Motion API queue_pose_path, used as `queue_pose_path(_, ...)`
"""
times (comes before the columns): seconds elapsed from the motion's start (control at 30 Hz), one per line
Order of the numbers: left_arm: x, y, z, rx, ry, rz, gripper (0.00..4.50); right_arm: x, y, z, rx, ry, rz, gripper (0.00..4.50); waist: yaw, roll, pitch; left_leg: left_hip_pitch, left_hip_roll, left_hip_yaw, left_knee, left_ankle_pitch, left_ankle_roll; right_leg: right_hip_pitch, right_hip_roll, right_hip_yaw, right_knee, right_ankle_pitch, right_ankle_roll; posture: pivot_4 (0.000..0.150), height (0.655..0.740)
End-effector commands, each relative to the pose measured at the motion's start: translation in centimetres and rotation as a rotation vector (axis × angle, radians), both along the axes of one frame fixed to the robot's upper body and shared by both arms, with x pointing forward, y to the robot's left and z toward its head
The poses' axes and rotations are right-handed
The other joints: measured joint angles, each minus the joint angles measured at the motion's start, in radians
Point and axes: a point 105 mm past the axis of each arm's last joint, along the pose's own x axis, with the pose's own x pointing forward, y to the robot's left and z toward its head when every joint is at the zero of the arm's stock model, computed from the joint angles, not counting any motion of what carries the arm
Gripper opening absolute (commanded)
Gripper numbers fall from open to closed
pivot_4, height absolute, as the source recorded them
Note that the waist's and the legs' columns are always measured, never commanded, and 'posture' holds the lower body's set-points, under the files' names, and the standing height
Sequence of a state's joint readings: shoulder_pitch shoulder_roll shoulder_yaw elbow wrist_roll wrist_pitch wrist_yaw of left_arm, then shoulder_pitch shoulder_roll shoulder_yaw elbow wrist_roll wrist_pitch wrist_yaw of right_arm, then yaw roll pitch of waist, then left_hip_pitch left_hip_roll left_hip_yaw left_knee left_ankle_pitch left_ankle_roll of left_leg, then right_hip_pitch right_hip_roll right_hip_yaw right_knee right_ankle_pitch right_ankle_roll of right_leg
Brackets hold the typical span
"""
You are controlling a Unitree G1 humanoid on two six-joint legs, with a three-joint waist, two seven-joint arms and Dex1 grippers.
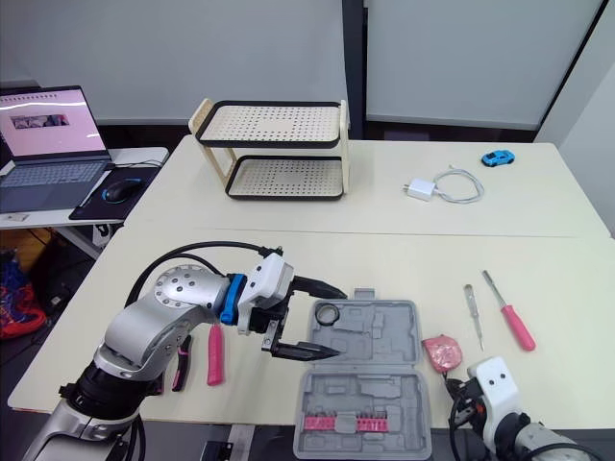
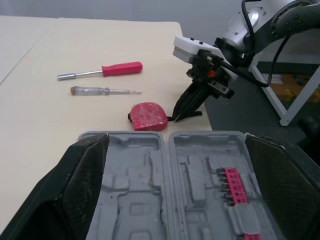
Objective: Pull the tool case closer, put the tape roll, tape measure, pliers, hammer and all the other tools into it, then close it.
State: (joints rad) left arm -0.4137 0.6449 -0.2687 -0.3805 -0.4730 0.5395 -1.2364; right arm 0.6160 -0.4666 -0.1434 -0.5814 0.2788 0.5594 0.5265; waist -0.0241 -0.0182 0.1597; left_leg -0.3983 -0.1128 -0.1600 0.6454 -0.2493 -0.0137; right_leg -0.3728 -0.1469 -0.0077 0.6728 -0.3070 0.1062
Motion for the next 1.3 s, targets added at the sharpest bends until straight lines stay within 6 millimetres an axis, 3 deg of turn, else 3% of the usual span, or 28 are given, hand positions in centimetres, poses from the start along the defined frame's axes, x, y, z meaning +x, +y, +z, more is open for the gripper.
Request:
queue_pose_path(0.03,-1.5,-0.2,0.2,0.013,0.03,-0.07,4.5,-0.8,0.9,0.9,0.027,-0.003,0.006,0.03,0.001,0.0,0.0,0.0,0.0,0.0,0.0,0.0,0.0,0.0,0.0,0.0,0.0,0.0,0.0,0.15,0.74)
queue_pose_path(0.53,-1.7,-0.2,0.0,0.017,0.045,-0.08,4.5,-1.3,1.8,1.6,0.036,0.043,0.017,0.03,0.004,0.0,0.0,0.0,0.001,0.0,0.0,0.0,0.0,0.0,0.001,0.0,0.0,0.0,0.0,0.15,0.74)
queue_pose_path(0.63,-1.8,-0.3,0.0,0.013,0.046,-0.077,4.5,-1.3,2.7,2.1,0.071,0.046,0.037,0.69,0.004,0.0,0.0,0.0,0.001,0.0,0.0,0.0,0.0,0.0,0.001,0.0,0.0,0.0,0.0,0.15,0.74)
queue_pose_path(0.73,-1.8,-0.3,0.0,0.011,0.044,-0.074,4.5,-0.9,2.9,2.8,0.09,0.037,0.07,1.73,0.004,0.0,0.0,0.0,0.001,0.0,0.0,0.0,0.0,0.0,0.0,0.0,0.0,0.0,0.0,0.15,0.74)
queue_pose_path(1.0,-2.0,-0.1,-0.2,0.008,0.039,-0.085,4.5,-1.9,0.9,5.9,0.078,0.086,0.317,4.47,0.009,0.0,0.0,0.0,0.001,0.0,0.0,0.0,0.0,0.001,0.001,-0.001,-0.001,0.0,0.0,0.15,0.74)
queue_pose_path(1.13,-2.1,0.0,-0.4,0.008,0.021,-0.109,4.5,-1.1,-1.0,8.6,0.006,0.08,0.537,4.47,0.008,-0.001,0.001,0.0,0.001,0.002,0.0,0.0,0.0,0.003,0.001,-0.001,-0.002,0.0,0.0,0.15,0.74)
queue_pose_path(1.3,-2.1,-0.3,-0.4,-0.024,-0.033,-0.128,4.5,0.7,-3.3,8.5,-0.149,-0.029,0.765,4.47,0.017,-0.001,0.001,0.0,0.003,0.001,0.0,0.0,0.0,0.005,0.002,-0.003,-0.006,0.001,-0.001,0.15,0.74)
